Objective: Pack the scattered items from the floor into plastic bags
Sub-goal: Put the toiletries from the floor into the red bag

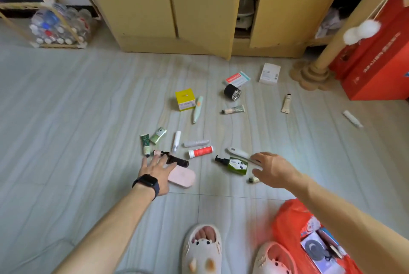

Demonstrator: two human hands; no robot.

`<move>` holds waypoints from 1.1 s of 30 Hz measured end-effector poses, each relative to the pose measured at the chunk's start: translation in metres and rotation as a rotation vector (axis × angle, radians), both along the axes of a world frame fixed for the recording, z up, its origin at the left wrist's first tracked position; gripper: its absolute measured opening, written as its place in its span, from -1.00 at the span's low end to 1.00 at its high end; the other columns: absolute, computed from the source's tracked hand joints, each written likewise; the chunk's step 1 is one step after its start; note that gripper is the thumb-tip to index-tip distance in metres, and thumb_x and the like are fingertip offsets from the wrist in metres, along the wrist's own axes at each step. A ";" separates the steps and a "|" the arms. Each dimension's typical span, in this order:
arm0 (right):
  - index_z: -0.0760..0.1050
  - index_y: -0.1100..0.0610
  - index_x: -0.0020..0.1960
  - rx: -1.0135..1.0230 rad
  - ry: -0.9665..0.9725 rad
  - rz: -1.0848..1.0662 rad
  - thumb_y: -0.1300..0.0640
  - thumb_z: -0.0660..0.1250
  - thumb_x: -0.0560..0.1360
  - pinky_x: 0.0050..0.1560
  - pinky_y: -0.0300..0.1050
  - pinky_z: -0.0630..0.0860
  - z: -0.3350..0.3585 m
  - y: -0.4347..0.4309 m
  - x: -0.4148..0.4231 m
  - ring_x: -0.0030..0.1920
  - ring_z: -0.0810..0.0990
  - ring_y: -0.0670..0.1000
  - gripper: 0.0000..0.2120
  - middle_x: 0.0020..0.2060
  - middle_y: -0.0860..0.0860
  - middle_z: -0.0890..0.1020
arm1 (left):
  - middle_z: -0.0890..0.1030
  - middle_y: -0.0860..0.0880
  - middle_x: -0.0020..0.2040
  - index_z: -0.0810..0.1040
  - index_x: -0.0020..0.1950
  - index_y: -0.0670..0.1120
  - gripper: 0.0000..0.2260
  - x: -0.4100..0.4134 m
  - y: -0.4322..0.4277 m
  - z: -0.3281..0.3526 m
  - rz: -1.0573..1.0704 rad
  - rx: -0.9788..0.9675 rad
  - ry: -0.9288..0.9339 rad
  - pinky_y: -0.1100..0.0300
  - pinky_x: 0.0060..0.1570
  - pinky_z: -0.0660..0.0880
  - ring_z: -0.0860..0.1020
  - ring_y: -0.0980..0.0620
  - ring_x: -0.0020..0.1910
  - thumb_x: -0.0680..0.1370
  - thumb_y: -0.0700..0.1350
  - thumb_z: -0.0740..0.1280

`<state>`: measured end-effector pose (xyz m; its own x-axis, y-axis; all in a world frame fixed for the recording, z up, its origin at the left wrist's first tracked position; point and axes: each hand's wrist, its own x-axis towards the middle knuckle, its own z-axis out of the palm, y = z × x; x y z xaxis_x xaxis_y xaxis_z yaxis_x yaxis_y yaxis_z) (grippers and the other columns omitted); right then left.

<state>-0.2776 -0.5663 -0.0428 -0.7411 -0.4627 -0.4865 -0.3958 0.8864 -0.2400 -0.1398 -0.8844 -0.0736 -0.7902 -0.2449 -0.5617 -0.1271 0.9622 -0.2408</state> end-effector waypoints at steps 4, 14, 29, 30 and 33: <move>0.22 -0.02 0.52 0.180 -0.127 0.038 0.02 0.25 0.55 0.31 -0.02 0.43 -0.072 0.016 -0.003 0.39 0.39 0.11 -0.44 0.46 0.00 0.36 | -0.15 -0.02 0.61 -0.17 0.58 0.17 -0.11 0.001 0.000 -0.063 -0.024 0.027 -0.066 -0.27 0.47 -0.12 -0.09 -0.14 0.57 0.44 -0.05 0.36; 0.40 -0.02 0.31 0.387 0.148 0.099 0.22 0.40 0.34 -0.23 0.04 0.53 -0.145 0.026 -0.002 0.05 0.48 0.23 -0.44 0.20 0.16 0.42 | 0.37 0.00 0.33 0.39 0.39 0.15 -0.40 -0.031 0.008 -0.113 0.047 0.300 0.262 -0.09 0.12 0.47 0.41 -0.16 0.26 0.38 0.16 0.45; 0.32 0.15 0.17 -0.096 -0.197 -0.074 -0.05 0.16 0.62 -0.08 -0.01 0.40 -0.055 0.000 0.066 -0.02 0.54 0.20 -0.72 -0.04 0.10 0.49 | 0.48 -0.05 0.22 0.34 0.37 0.08 -0.39 -0.024 0.075 -0.058 -0.038 0.152 0.060 0.02 0.10 0.37 0.51 -0.10 0.17 0.41 0.31 0.32; 0.33 0.12 0.12 -0.154 -0.188 -0.111 -0.06 0.18 0.61 -0.09 -0.01 0.40 -0.039 0.006 0.067 -0.05 0.52 0.17 -0.74 -0.06 0.09 0.49 | 0.50 -0.03 0.21 0.35 0.37 0.07 -0.42 -0.029 0.078 -0.043 -0.053 0.151 0.098 0.02 0.10 0.37 0.50 -0.09 0.18 0.42 0.27 0.32; 0.32 0.06 0.02 -0.308 -0.118 -0.232 -0.07 0.22 0.59 -0.11 0.00 0.45 0.010 0.037 0.075 -0.10 0.53 0.12 -0.79 -0.06 0.08 0.56 | 0.54 0.05 0.24 0.38 0.34 0.10 -0.47 -0.049 0.088 0.017 -0.109 0.113 0.244 0.00 0.16 0.32 0.46 -0.04 0.27 0.44 0.29 0.28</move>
